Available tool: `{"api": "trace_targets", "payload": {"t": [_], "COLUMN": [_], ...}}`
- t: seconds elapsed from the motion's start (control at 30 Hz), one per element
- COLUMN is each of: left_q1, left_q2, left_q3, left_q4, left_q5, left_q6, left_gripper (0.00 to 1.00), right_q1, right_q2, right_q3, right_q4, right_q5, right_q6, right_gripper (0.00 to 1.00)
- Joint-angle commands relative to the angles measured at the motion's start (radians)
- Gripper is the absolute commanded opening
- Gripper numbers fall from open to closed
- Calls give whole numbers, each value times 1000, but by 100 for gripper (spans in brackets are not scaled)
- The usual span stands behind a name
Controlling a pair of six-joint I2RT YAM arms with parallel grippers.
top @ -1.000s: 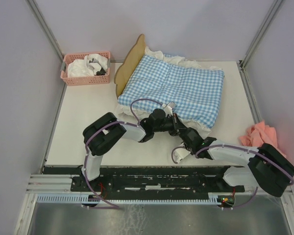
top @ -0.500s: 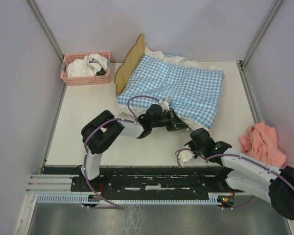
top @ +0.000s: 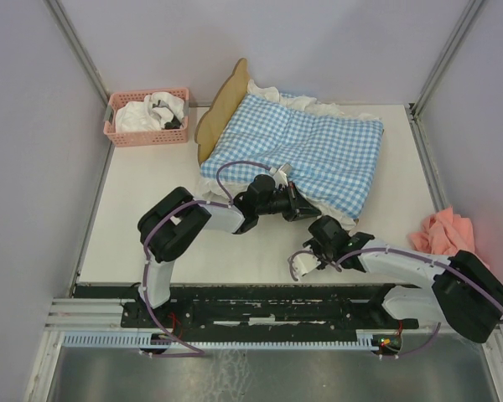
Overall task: Set up the pet bed
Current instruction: Tie the ropes to the bed frame.
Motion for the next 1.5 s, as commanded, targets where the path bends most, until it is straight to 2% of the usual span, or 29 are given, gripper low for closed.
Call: {"api": "trace_targets", "payload": {"t": [0.0, 0.2, 0.53, 0.67, 0.77, 0.83, 0.87, 1.17, 1.47], "left_q1": [31, 32, 27, 26, 22, 19, 18, 6, -8], "left_q2": [-5, 6, 2, -4, -5, -6, -7, 9, 16], "left_q3": [28, 22, -4, -19, -21, -21, -22, -30, -60], "left_q4": [11, 16, 56, 62, 61, 60, 61, 88, 93], "left_q5": [-19, -20, -20, -23, -25, -26, -27, -28, -38], "left_q6": [-5, -8, -32, -29, -25, -27, -28, -28, 13], "left_gripper": [3, 3, 3, 3, 3, 3, 3, 3, 3], "right_q1": [24, 24, 24, 23, 12, 9, 7, -101, -139], "right_q2": [53, 145, 284, 316, 321, 295, 262, -106, -189], "right_q3": [18, 20, 56, 68, 74, 63, 47, -66, -15], "right_q4": [97, 193, 230, 247, 255, 252, 253, 119, -52], "right_q5": [39, 113, 201, 231, 234, 219, 200, -14, -123], "right_q6": [-4, -71, -146, -149, -116, -100, -101, -57, 48], "right_gripper": [49, 50, 52, 41, 22, 4, 2, 2, 2]}}
